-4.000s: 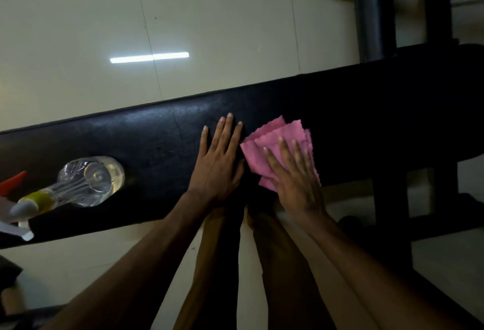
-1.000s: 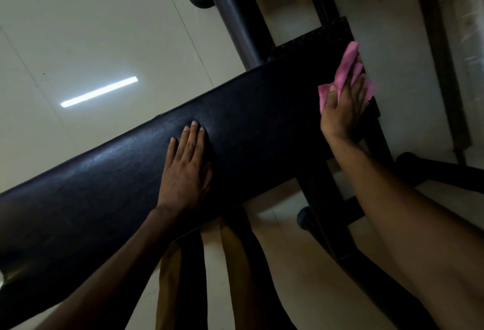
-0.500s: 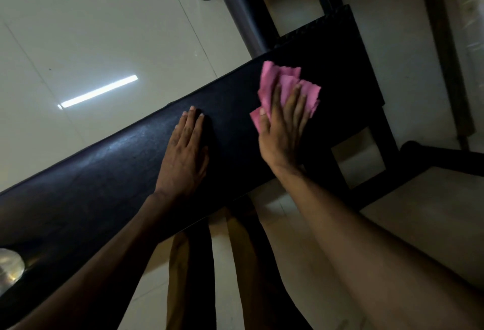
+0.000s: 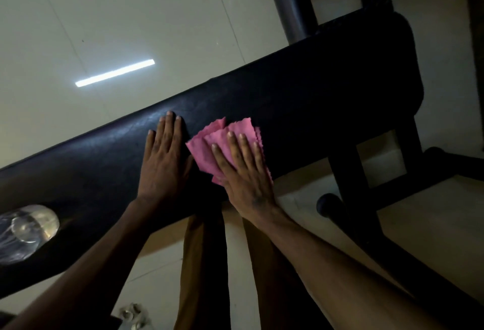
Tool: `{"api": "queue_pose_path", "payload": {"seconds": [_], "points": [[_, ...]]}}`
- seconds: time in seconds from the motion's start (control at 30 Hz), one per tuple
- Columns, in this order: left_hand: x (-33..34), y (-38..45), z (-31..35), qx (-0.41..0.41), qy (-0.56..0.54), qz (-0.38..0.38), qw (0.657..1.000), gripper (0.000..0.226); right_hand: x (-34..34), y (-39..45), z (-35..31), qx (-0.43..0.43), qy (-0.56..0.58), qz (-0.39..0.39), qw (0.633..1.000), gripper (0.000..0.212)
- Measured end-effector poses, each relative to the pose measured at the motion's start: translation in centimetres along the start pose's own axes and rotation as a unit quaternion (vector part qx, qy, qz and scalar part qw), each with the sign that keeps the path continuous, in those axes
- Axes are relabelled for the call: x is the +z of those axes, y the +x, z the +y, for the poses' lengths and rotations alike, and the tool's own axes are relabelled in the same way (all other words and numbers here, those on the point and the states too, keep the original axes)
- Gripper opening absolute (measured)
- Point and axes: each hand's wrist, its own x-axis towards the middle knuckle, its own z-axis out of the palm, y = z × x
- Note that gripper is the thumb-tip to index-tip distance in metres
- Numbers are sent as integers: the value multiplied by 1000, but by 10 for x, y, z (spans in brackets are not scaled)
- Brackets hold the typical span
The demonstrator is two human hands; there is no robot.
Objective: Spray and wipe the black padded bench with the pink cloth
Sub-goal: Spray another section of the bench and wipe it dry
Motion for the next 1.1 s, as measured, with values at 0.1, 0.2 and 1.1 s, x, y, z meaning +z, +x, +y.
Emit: {"api": "queue_pose_path", "payload": {"seconds": [0.1, 0.2, 1.1], "points": [[-1, -1, 4, -12, 11, -7, 1000, 81, 6, -9, 11, -31, -1, 17, 999, 97], [-2, -3, 11, -24, 0, 0, 1000, 78, 5, -19, 36, -17, 1, 28, 999, 95], [22, 8, 73, -18, -44, 12, 999, 76, -56, 24, 285, 604, 218, 243, 727, 70]]}}
